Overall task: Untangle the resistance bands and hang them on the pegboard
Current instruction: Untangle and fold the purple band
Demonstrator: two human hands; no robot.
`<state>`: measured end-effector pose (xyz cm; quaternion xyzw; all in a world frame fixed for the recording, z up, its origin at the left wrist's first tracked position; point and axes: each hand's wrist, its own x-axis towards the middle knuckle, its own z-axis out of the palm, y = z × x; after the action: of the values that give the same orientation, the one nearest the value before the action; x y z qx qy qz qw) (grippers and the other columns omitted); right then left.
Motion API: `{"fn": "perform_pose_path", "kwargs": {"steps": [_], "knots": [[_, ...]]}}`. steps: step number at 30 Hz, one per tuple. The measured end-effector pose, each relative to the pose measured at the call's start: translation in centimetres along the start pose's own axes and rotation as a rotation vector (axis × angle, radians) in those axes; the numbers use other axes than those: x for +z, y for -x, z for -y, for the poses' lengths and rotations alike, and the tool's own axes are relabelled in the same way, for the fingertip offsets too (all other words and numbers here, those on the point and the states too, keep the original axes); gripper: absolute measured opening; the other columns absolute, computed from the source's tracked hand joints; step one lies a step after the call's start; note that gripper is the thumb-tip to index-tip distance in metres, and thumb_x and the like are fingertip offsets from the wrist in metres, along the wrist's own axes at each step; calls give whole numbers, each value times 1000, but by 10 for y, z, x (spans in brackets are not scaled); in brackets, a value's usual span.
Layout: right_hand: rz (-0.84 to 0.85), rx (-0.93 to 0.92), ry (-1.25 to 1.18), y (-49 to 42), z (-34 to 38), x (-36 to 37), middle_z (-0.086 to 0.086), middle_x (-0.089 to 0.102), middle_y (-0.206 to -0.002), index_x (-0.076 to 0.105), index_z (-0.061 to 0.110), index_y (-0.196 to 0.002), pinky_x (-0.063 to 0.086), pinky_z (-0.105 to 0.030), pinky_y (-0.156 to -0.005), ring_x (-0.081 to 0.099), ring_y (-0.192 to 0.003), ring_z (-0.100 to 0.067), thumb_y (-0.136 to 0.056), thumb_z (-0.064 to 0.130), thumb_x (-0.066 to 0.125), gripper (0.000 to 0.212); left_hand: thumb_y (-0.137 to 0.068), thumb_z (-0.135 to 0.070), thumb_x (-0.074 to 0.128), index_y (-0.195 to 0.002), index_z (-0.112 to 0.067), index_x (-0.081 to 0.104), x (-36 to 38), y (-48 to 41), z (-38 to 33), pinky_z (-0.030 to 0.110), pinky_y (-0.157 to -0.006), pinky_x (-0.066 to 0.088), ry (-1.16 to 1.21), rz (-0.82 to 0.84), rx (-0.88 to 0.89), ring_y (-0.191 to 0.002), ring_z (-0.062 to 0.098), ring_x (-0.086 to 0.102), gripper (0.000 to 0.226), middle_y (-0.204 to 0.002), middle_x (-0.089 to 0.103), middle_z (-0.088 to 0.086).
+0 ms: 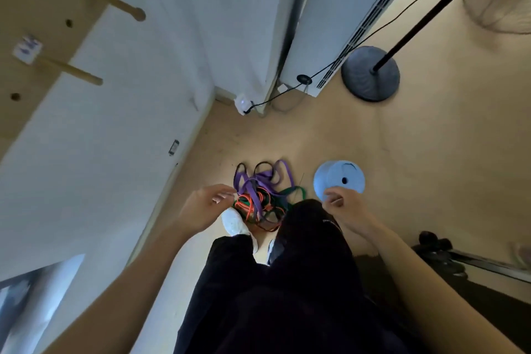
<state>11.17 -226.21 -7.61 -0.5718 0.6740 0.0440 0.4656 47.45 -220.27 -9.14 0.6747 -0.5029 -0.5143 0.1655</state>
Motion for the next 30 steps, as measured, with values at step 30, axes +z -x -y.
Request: {"fn": "perform_pose_path", "kwargs": {"steps": [30], "knots": [[863, -665, 1115, -361, 75, 86, 1, 69, -91, 72, 17, -107, 52, -33, -90, 66, -93, -20, -87, 25, 74, 22, -76, -40, 65, -71, -40, 74, 305, -190, 89, 47, -87, 57, 931, -662, -729, -81, 25, 67, 10, -79, 71, 0]]}}
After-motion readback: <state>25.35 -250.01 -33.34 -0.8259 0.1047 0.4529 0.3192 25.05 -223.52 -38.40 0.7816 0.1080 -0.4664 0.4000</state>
